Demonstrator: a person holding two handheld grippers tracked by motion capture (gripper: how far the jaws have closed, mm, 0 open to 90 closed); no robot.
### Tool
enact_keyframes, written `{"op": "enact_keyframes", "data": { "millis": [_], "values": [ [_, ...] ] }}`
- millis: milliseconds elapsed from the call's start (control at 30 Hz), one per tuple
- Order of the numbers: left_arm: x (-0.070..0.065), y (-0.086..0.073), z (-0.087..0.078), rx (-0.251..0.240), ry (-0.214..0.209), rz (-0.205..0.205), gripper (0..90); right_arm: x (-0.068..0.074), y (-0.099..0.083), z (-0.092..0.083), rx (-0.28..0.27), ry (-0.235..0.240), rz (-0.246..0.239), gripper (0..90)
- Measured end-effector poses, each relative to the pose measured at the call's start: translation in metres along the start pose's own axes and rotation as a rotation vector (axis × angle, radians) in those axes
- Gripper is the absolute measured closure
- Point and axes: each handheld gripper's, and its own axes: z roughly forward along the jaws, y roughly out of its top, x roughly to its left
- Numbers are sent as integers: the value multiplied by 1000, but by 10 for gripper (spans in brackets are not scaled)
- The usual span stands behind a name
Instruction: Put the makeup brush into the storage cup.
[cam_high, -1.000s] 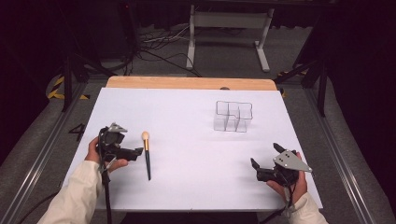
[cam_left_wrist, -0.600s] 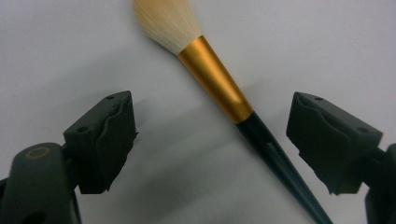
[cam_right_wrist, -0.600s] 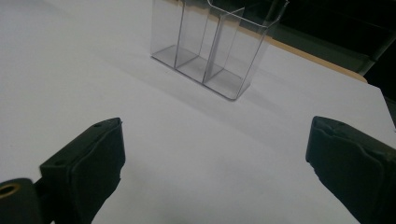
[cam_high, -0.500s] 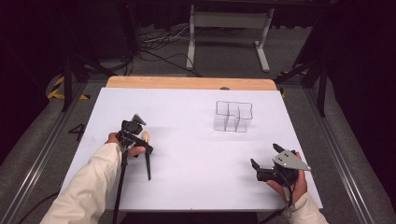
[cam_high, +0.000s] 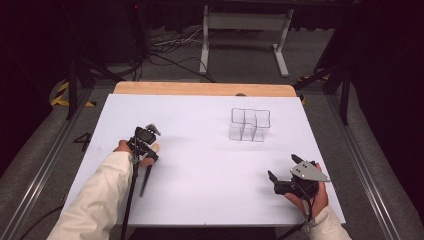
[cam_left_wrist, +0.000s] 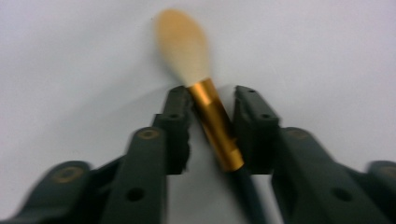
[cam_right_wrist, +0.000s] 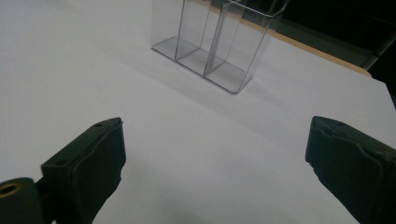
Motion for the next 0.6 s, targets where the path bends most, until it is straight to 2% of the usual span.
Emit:
{"op": "enact_keyframes", "data": {
  "millis": [33, 67, 200, 267, 367, 467, 600],
  "values": [
    [-1, 0, 0, -3, 0, 12, 775, 0, 0, 0, 0, 1, -1, 57],
    [0, -1, 0, -7, -3, 14, 779, 0, 0, 0, -1, 1, -2, 57],
    [-1, -3, 0, -25, 0, 40, 782, 0, 0, 0, 1, -2, -2, 57],
    [-1, -4, -1, -39, -24, 48, 782, 0, 0, 0, 1, -3, -2, 57],
    [-2, -6, -3, -66, -31, 66, 782, 0, 0, 0, -5, -7, 0, 57],
    [-7, -8, -10, -121, -37, 96, 783, 0, 0, -1, -18, -7, 9, 58],
    [-15, -12, -26, -238, -38, 132, 783, 0, 0, -2, -28, -11, 10, 60]
  ]
}}
